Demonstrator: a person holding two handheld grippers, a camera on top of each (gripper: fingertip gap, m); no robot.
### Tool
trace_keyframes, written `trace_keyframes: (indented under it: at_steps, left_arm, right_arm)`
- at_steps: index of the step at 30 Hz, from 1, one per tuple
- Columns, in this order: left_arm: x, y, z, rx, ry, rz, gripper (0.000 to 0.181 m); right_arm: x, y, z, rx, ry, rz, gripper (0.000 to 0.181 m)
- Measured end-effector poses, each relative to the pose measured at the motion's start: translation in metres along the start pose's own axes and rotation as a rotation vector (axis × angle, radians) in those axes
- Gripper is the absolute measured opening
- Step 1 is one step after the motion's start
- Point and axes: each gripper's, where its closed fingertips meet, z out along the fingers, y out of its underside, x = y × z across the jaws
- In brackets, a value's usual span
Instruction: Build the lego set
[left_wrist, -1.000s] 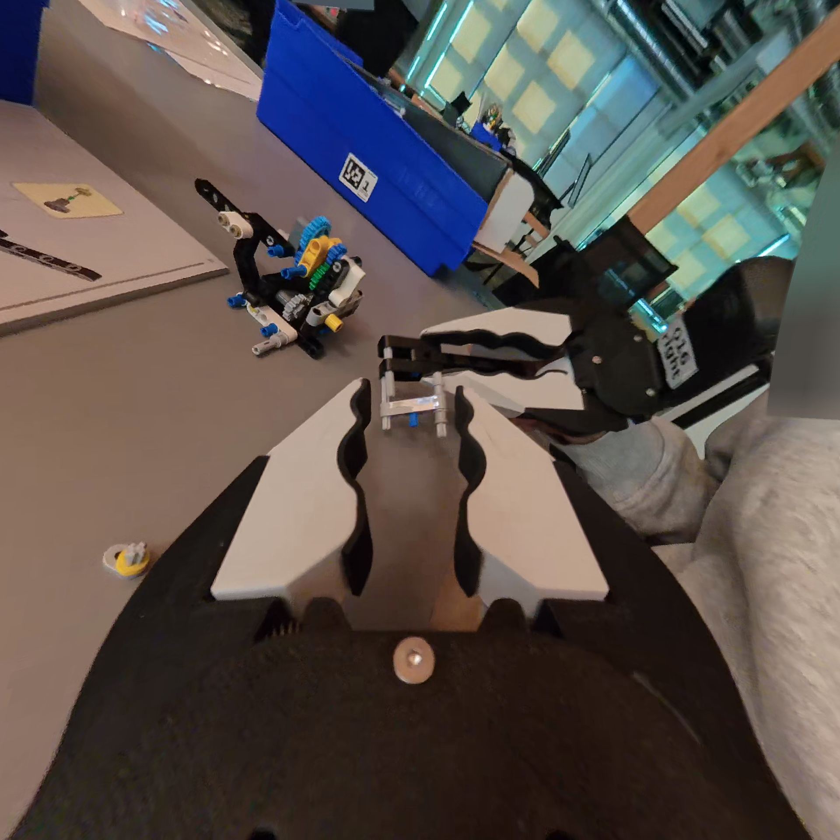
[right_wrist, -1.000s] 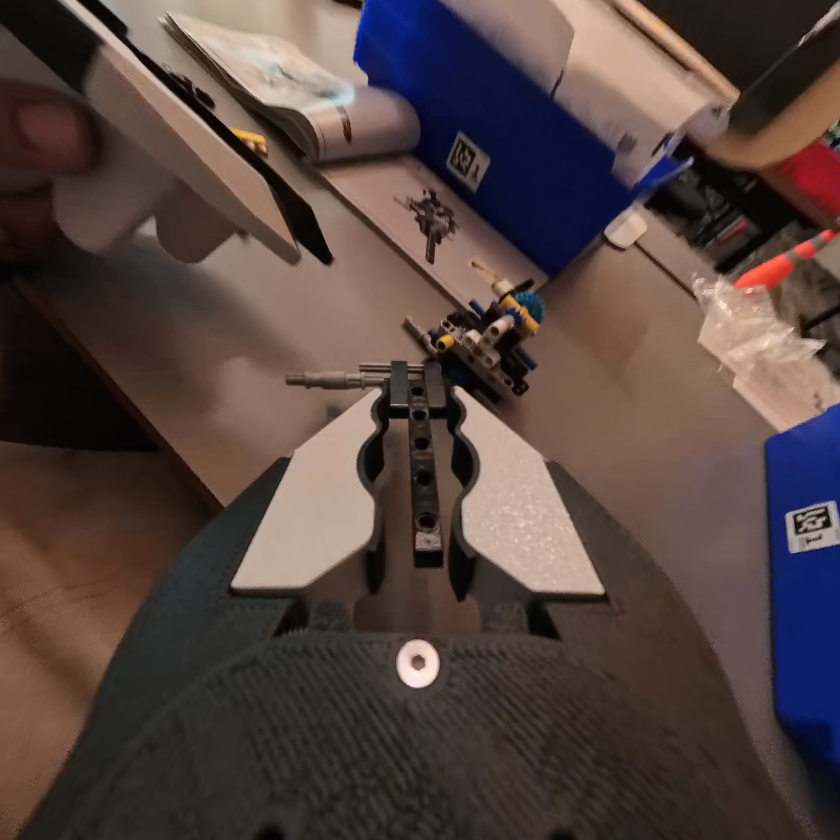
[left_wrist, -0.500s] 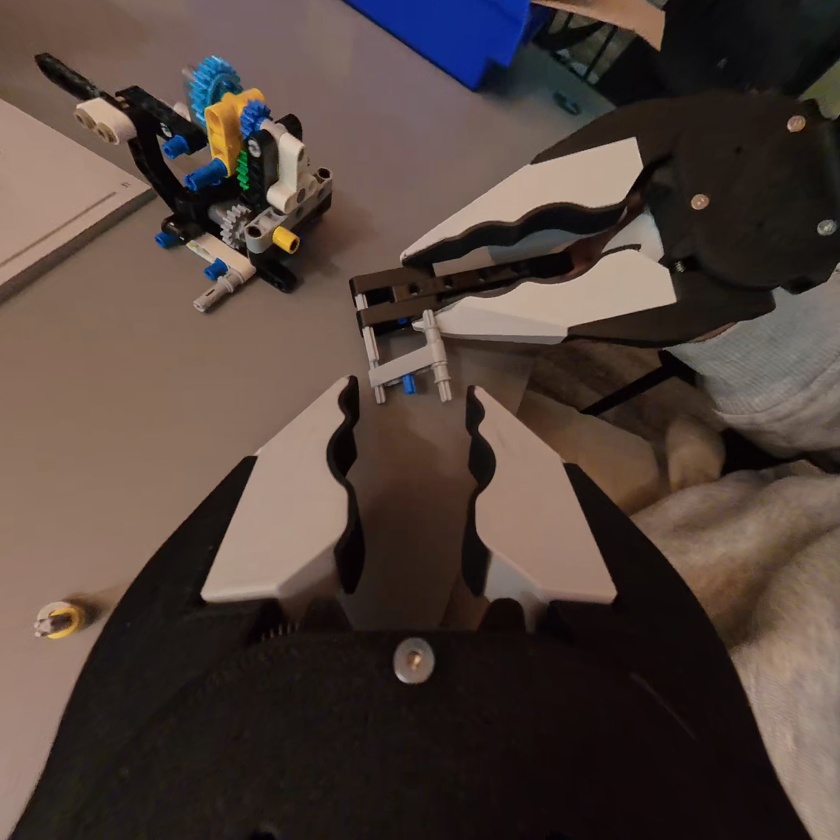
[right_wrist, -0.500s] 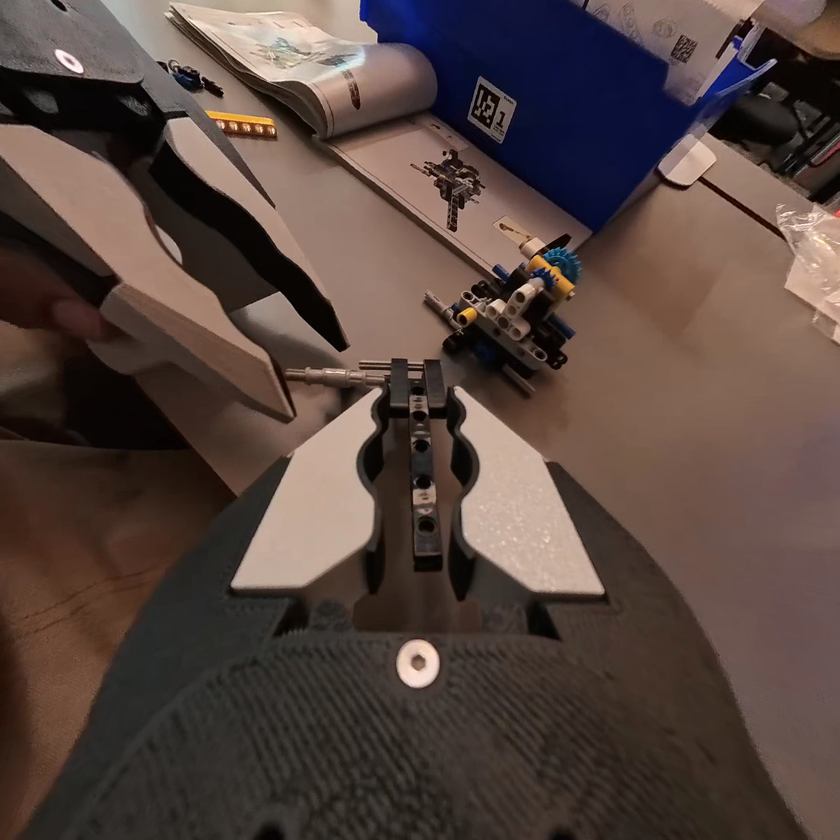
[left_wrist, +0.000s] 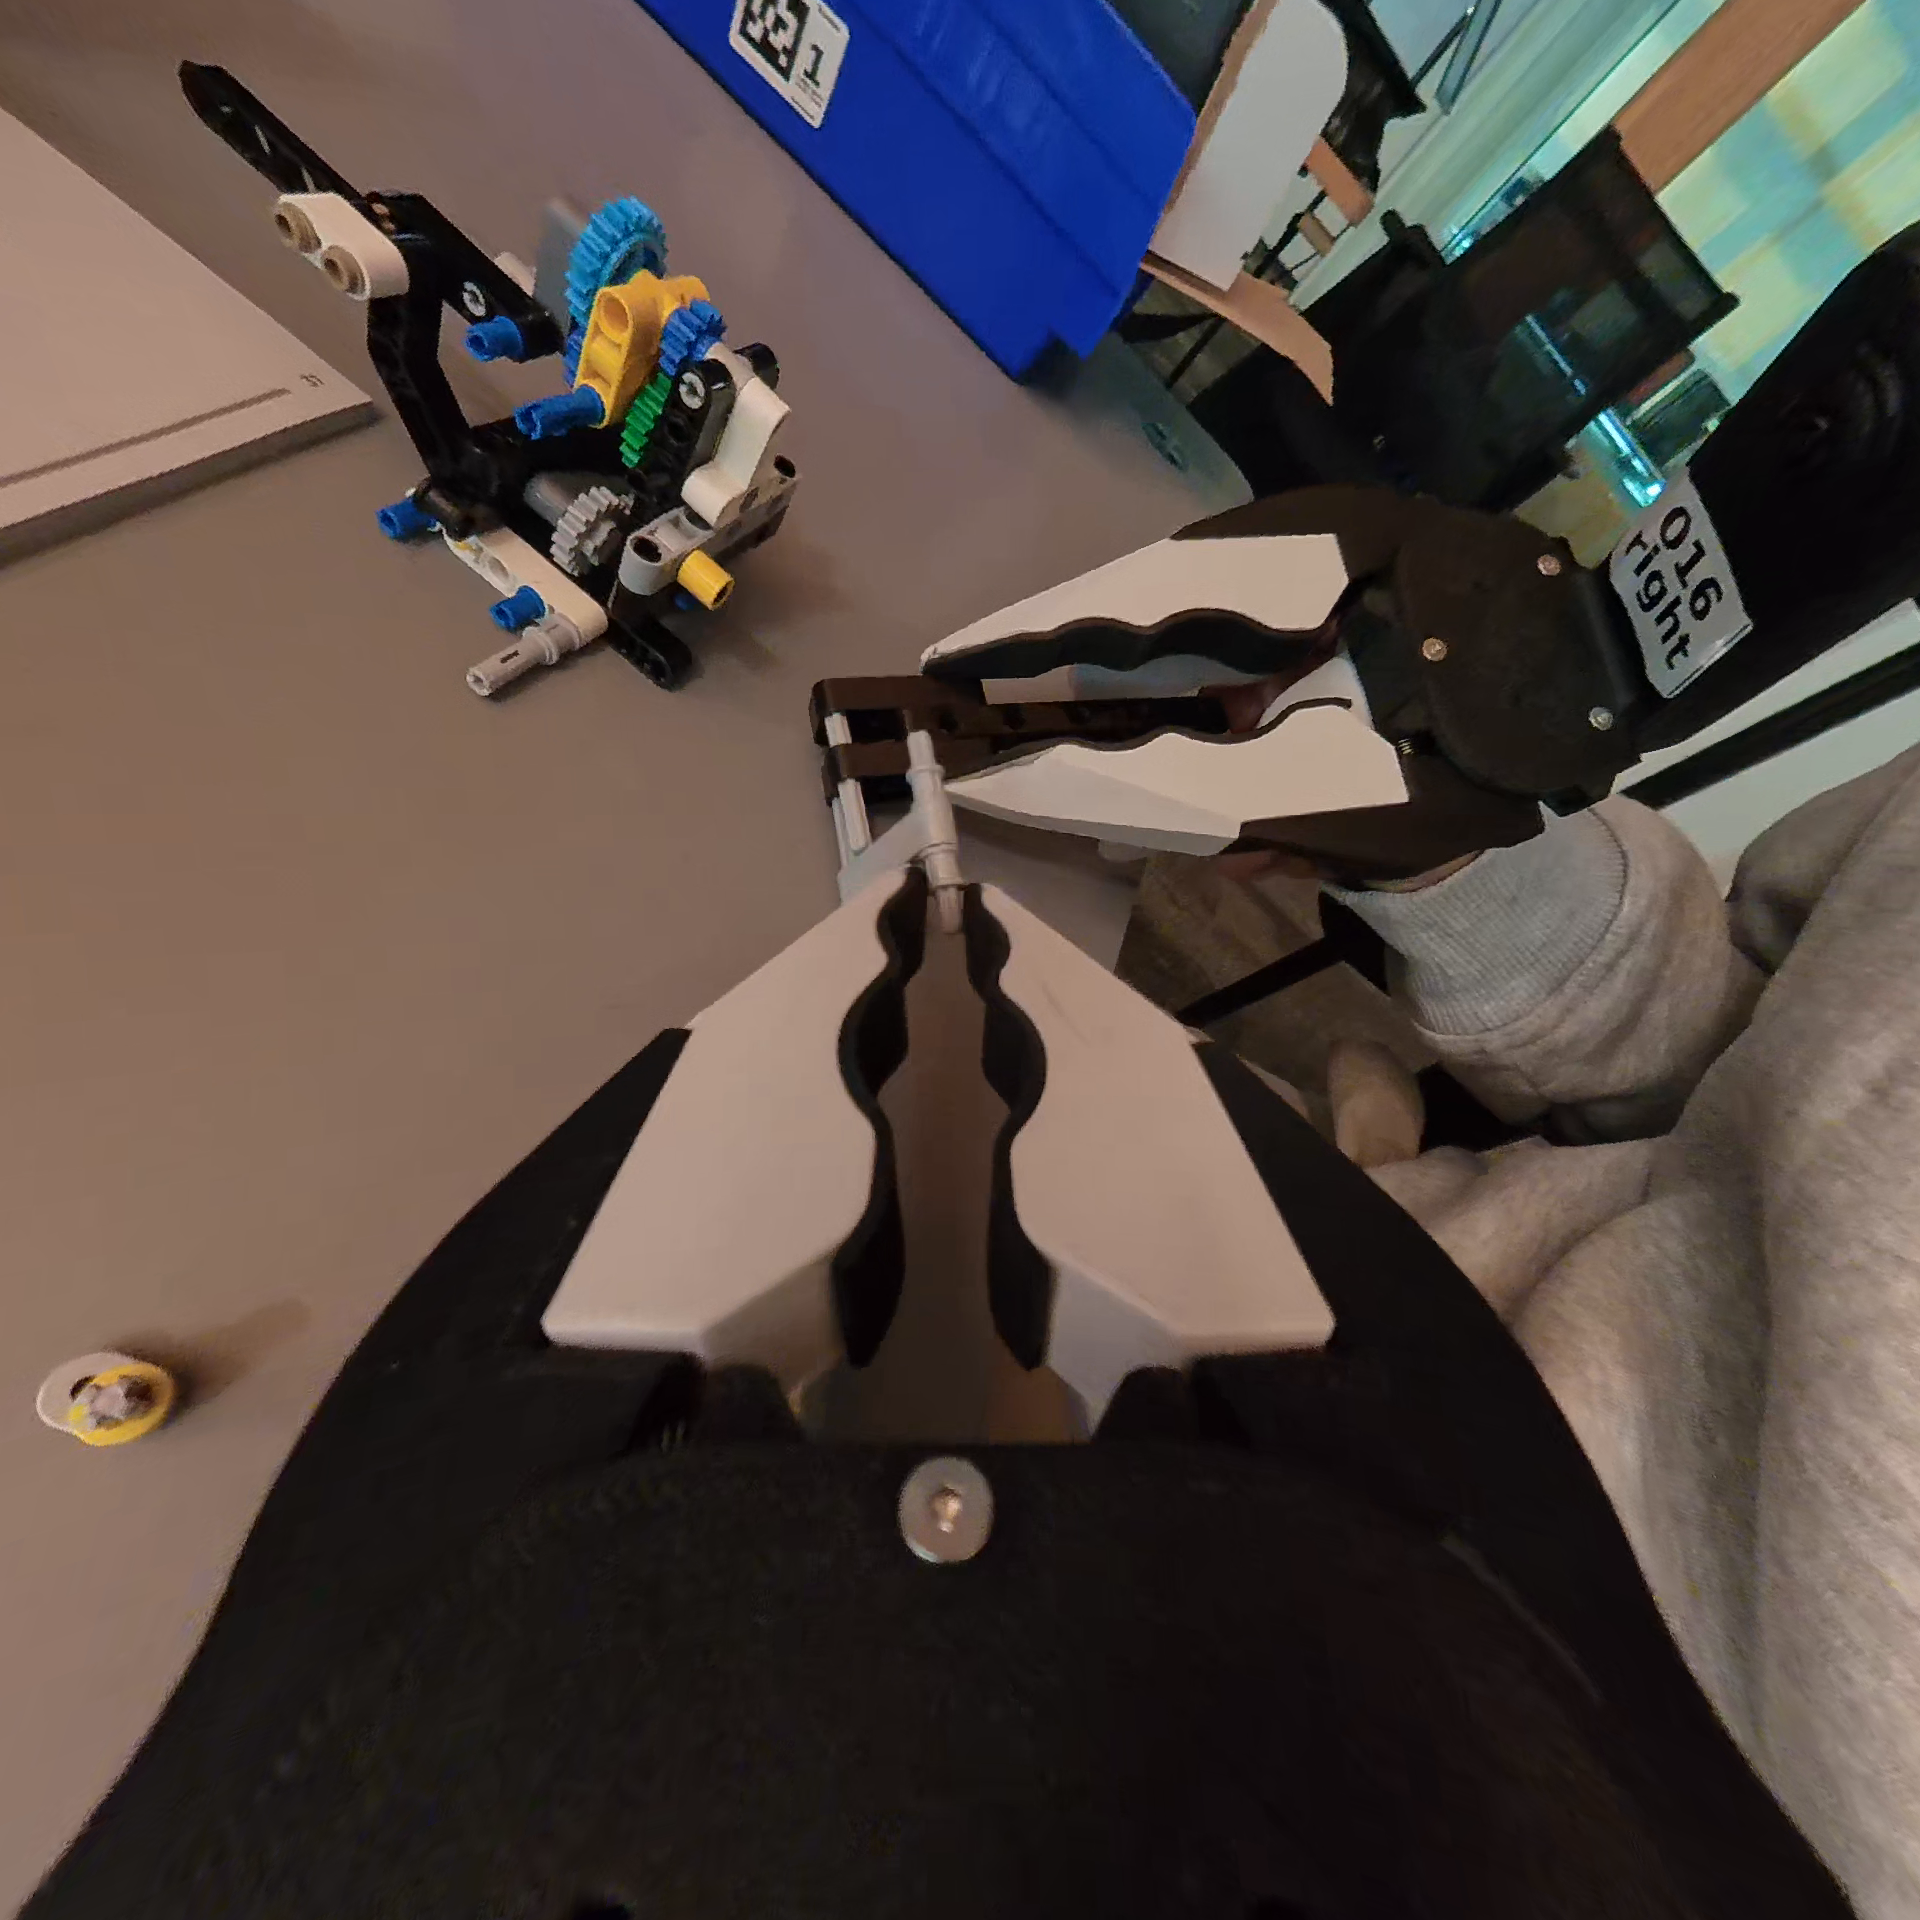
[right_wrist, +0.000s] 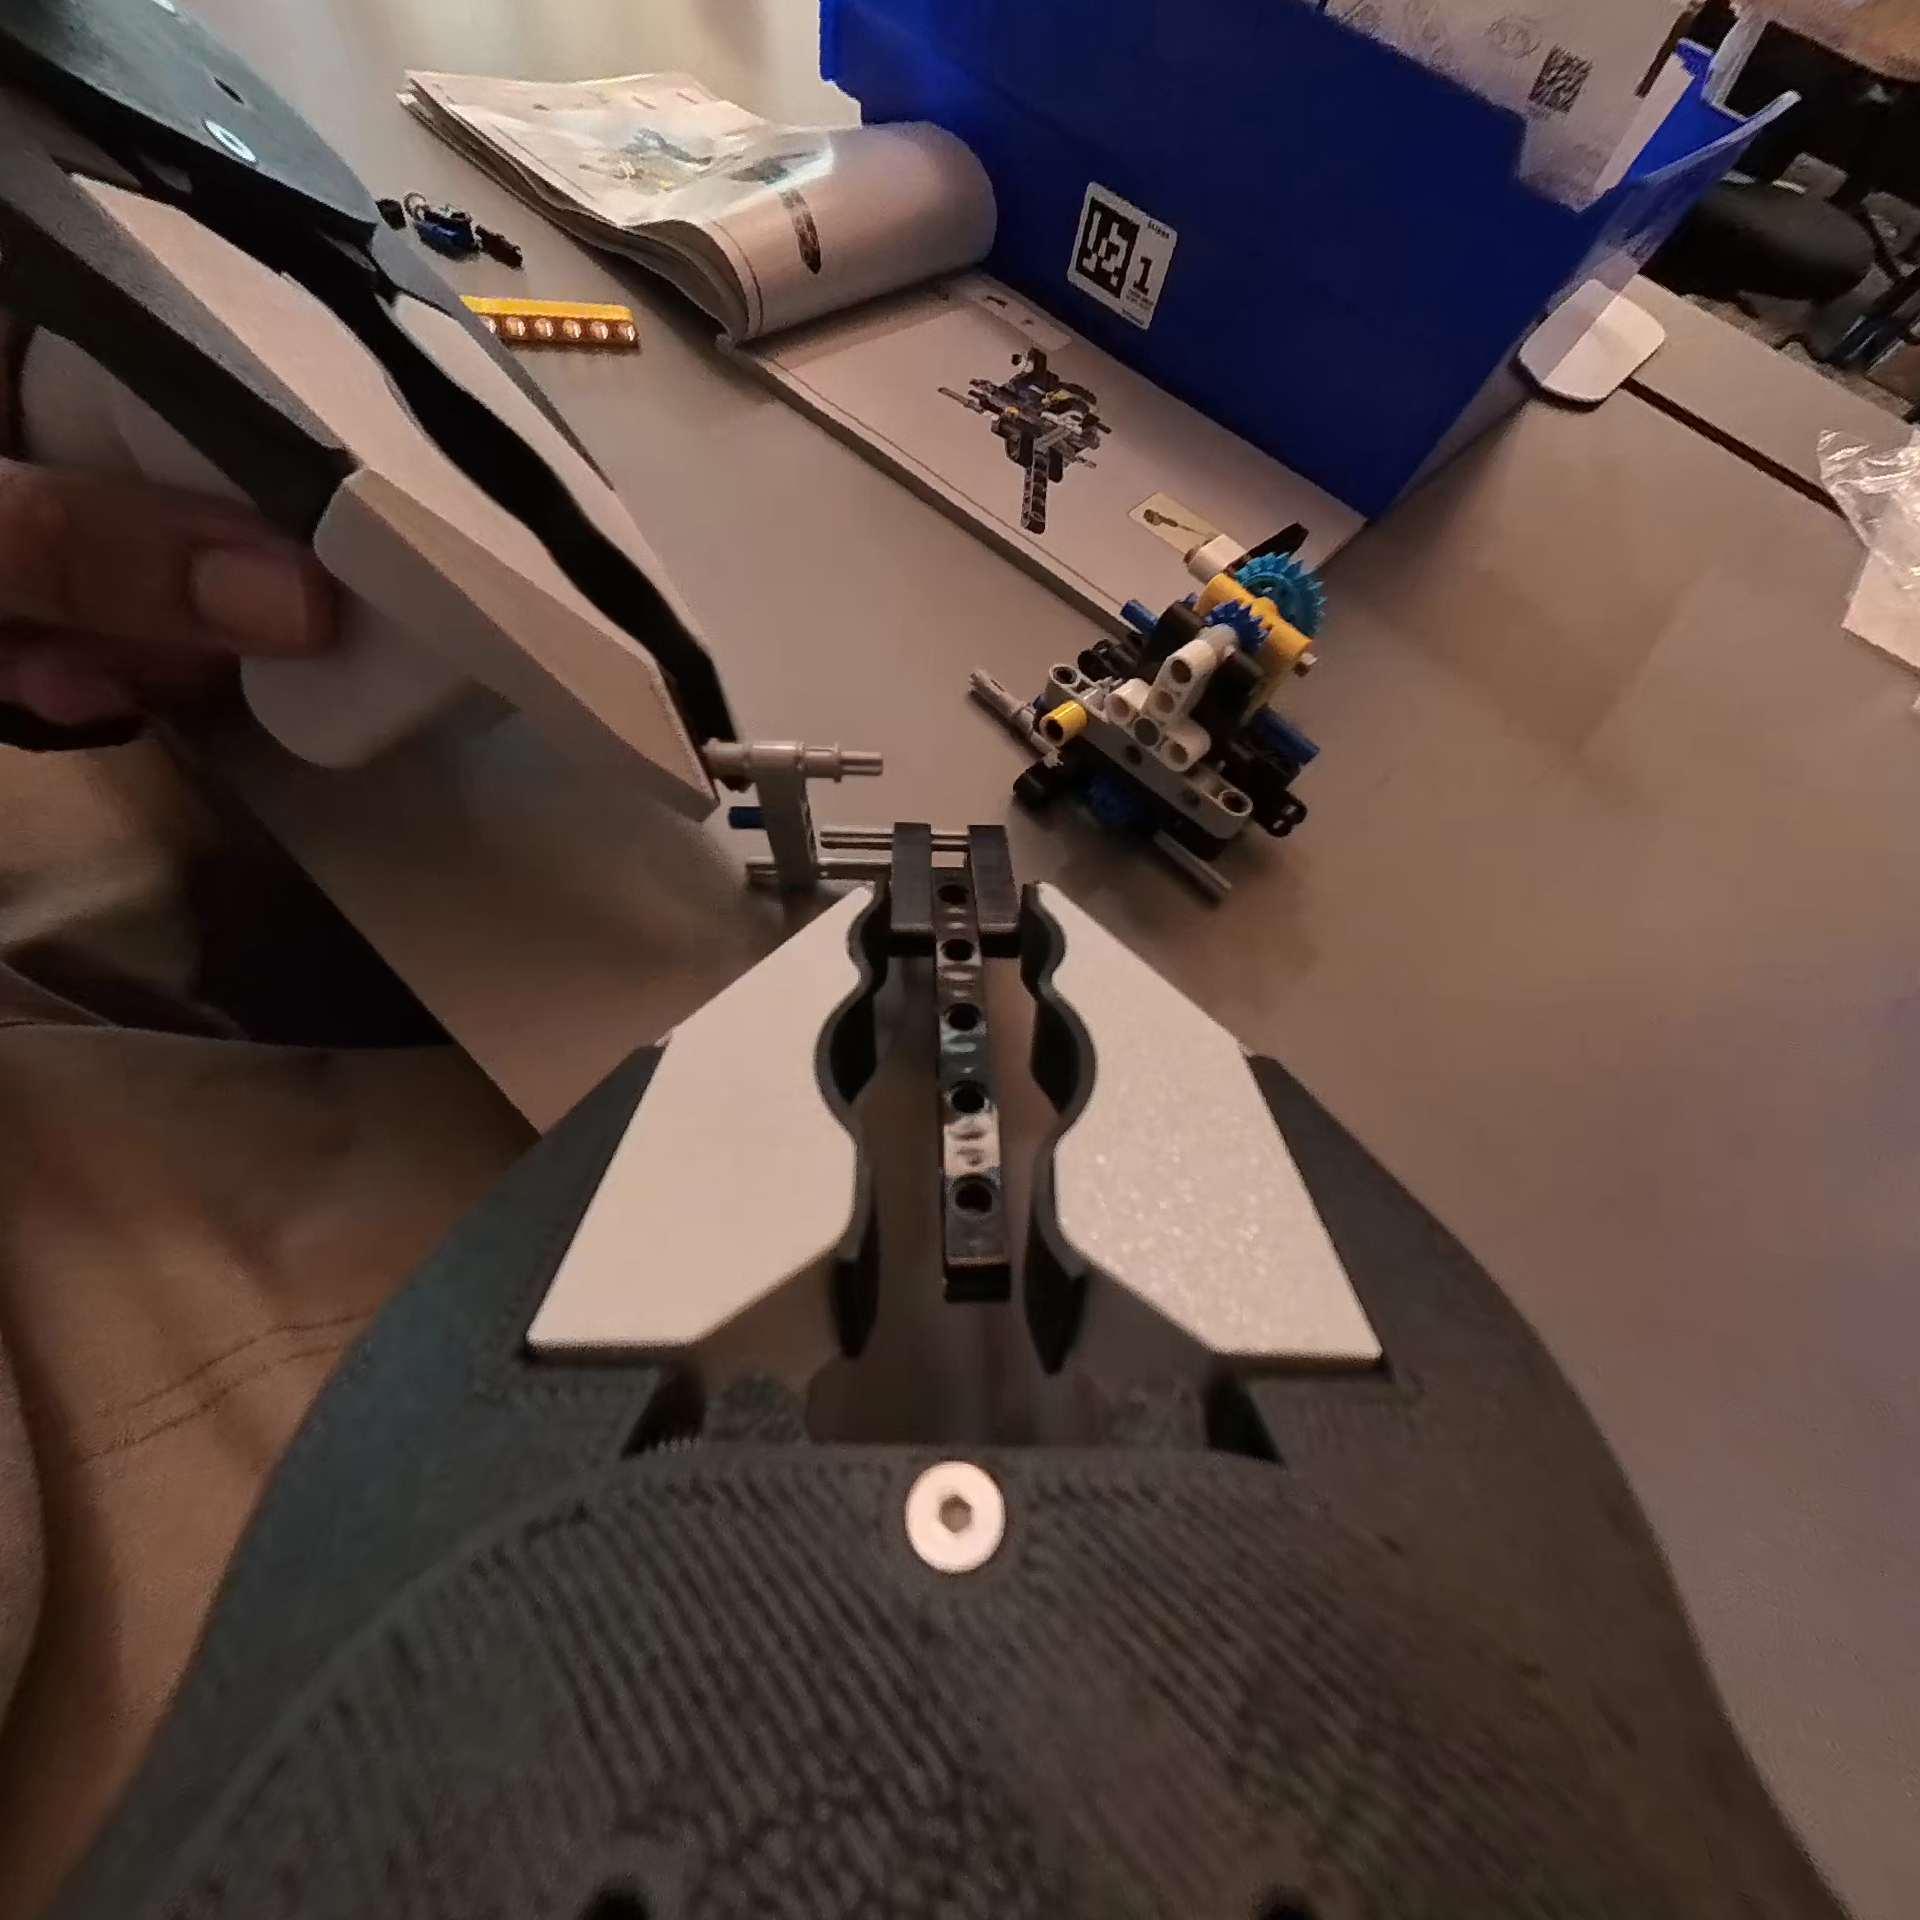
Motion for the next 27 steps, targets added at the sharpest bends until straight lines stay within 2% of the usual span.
trace_keyframes:
  at_steps: [18,23,27]
  left_arm:
    - [0.001,-0.009,-0.006,0.065,0.036,-0.041,0.0]
    - [0.0,-0.006,-0.004,0.042,0.038,-0.057,0.013]
    - [-0.006,0.001,0.002,-0.015,-0.017,-0.048,0.02]
  right_arm:
    - [0.014,0.001,-0.003,0.017,-0.023,0.239,0.024]
    - [0.008,0.007,0.0,-0.018,-0.05,0.237,0.024]
    - [-0.002,0.014,0.001,-0.065,-0.107,0.225,0.024]
